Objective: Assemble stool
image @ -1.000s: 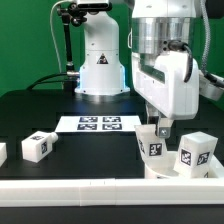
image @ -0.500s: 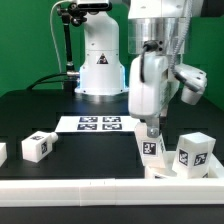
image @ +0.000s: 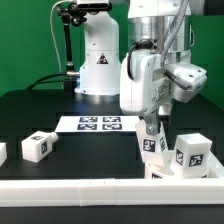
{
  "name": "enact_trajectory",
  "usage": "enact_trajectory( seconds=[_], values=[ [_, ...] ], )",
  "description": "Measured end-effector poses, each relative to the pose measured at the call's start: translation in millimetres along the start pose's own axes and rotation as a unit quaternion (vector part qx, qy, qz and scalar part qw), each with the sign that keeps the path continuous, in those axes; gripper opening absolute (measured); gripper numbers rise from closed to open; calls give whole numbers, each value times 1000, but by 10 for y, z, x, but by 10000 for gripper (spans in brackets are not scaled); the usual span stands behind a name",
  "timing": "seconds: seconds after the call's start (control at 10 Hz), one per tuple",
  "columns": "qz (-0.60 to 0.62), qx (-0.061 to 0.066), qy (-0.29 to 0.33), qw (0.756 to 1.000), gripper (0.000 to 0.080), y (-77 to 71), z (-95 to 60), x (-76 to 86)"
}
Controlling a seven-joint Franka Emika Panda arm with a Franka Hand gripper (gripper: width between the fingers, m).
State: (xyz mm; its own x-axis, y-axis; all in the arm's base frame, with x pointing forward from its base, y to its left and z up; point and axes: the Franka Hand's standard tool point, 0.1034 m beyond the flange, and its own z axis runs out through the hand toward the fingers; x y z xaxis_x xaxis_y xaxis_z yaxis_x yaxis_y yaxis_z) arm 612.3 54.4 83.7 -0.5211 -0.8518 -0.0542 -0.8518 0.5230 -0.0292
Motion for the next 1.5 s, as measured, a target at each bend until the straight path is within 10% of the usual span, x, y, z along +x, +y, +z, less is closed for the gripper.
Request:
enact_trajectory(
  seconds=[0.2, 0.3, 0.5, 0.8, 1.2, 1.5],
  values=[
    [-20, 0, 0, 1000, 340, 2, 4, 1],
    [-54, -2, 0, 999, 580, -12, -27, 23],
    [-132, -6, -7, 991, 629, -115, -268, 191],
    [-186, -2, 0, 983, 649, -297, -341, 502],
    [-201, -3, 1, 980, 649, -286, -322, 509],
    [-366, -16, 14, 930, 649, -307, -217, 847]
  ],
)
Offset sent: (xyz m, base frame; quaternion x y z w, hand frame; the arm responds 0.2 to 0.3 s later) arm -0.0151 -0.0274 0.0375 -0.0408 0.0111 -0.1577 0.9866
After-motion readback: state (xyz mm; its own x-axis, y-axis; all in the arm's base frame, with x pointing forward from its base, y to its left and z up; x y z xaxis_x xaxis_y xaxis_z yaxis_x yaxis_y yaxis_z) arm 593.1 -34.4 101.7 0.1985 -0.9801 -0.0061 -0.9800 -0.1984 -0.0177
